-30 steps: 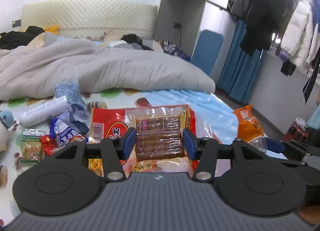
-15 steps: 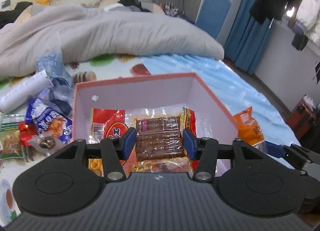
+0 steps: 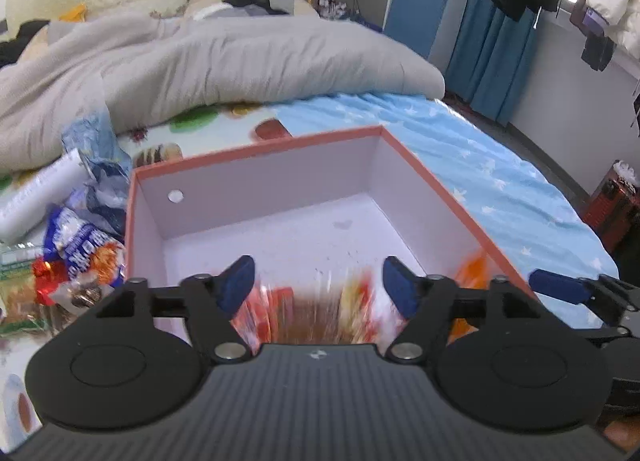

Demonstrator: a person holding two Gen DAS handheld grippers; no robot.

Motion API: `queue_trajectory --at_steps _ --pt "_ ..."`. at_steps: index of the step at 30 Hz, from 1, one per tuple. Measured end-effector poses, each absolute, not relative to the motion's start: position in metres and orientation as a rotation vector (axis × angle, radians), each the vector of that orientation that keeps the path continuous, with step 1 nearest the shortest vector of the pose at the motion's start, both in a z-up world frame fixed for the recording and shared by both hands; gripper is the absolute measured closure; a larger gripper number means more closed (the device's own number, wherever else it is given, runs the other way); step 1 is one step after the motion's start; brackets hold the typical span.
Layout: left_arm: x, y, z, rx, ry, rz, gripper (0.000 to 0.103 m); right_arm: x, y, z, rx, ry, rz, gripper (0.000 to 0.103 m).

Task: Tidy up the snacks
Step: 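Open the left gripper to drop its pack while the right gripper releases the orange bag, then withdraw both grippers up and away from the pink box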

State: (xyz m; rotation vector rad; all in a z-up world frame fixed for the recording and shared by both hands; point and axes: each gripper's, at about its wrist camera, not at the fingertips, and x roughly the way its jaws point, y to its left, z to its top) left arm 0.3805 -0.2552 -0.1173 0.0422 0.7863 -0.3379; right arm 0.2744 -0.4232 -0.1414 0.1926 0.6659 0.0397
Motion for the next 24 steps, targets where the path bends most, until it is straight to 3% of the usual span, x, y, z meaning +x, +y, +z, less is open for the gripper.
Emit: queue_trajectory --at_steps 24 --pt "0.233 -0.21 -0.025 -0.007 0.57 -0.37 0.027 0.168 -0.393 -0.075 0.211 0.497 0.085 0.018"
